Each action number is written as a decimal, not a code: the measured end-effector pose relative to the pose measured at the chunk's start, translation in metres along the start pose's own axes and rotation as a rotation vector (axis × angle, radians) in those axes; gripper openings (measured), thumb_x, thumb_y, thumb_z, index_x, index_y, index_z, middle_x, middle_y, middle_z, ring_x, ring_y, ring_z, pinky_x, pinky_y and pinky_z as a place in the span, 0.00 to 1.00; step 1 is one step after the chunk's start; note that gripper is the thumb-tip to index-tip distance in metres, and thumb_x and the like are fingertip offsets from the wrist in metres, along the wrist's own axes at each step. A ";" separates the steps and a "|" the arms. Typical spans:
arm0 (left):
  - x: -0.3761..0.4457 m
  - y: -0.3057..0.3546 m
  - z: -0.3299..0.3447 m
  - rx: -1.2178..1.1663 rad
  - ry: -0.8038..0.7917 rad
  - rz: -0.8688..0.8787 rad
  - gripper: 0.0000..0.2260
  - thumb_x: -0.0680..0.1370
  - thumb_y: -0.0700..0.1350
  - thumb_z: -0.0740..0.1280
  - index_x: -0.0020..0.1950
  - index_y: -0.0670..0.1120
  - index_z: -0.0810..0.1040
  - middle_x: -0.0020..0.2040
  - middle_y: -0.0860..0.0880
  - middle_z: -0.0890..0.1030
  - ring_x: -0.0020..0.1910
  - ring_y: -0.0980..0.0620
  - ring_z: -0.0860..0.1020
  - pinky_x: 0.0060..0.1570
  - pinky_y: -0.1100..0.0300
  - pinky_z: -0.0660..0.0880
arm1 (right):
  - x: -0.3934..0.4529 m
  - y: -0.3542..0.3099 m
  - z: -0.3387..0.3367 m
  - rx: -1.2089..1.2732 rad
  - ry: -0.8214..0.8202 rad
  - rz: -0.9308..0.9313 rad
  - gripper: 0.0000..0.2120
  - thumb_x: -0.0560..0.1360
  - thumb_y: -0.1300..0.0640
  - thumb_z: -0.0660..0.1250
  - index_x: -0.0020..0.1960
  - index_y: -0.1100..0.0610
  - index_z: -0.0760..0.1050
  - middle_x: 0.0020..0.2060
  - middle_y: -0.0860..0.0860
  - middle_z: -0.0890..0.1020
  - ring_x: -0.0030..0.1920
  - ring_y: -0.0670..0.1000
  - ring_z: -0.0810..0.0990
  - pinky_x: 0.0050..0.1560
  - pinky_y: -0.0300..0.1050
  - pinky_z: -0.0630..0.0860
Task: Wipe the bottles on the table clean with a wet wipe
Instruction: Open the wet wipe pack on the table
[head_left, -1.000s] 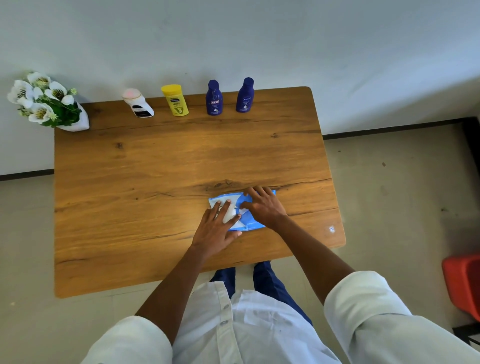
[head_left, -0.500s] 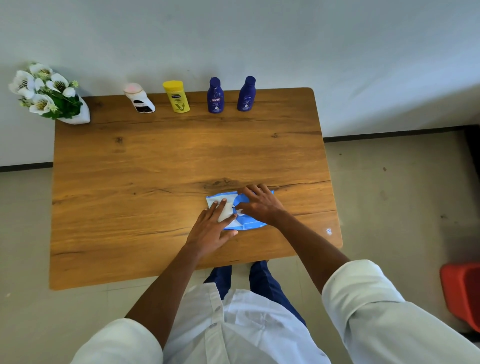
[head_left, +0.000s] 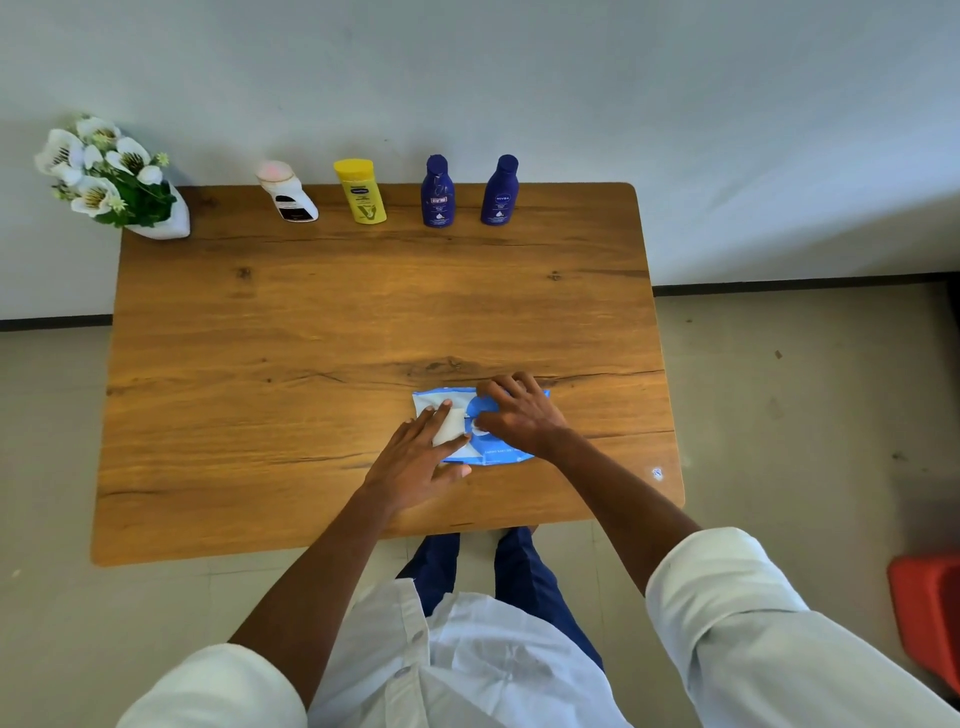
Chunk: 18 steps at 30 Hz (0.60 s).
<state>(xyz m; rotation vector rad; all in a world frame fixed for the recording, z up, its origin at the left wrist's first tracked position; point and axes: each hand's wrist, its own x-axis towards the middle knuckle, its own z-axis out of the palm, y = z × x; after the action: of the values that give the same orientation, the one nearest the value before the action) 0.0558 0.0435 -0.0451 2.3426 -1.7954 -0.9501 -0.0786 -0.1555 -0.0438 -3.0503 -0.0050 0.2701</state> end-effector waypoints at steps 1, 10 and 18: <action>0.000 0.001 0.001 -0.002 -0.010 -0.004 0.41 0.74 0.76 0.37 0.78 0.59 0.66 0.83 0.47 0.46 0.81 0.42 0.52 0.77 0.43 0.57 | 0.001 0.000 0.003 -0.005 0.018 0.003 0.15 0.75 0.53 0.56 0.47 0.46 0.82 0.58 0.55 0.78 0.58 0.60 0.76 0.57 0.57 0.69; -0.002 0.005 0.003 0.033 -0.001 -0.032 0.39 0.75 0.75 0.38 0.78 0.59 0.64 0.83 0.46 0.46 0.81 0.42 0.52 0.76 0.42 0.58 | -0.003 -0.003 0.009 0.132 0.182 0.116 0.05 0.73 0.57 0.73 0.46 0.47 0.82 0.48 0.51 0.78 0.49 0.56 0.77 0.51 0.52 0.70; -0.007 0.005 0.010 0.065 0.035 -0.029 0.31 0.79 0.70 0.48 0.78 0.58 0.65 0.83 0.44 0.49 0.81 0.41 0.55 0.75 0.41 0.61 | -0.005 -0.005 0.008 0.320 0.227 0.242 0.05 0.72 0.54 0.76 0.48 0.49 0.83 0.49 0.52 0.80 0.49 0.57 0.80 0.48 0.52 0.76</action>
<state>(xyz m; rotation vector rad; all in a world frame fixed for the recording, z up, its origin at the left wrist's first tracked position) 0.0459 0.0512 -0.0483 2.4136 -1.8116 -0.8616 -0.0850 -0.1503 -0.0507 -2.7397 0.3839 -0.0589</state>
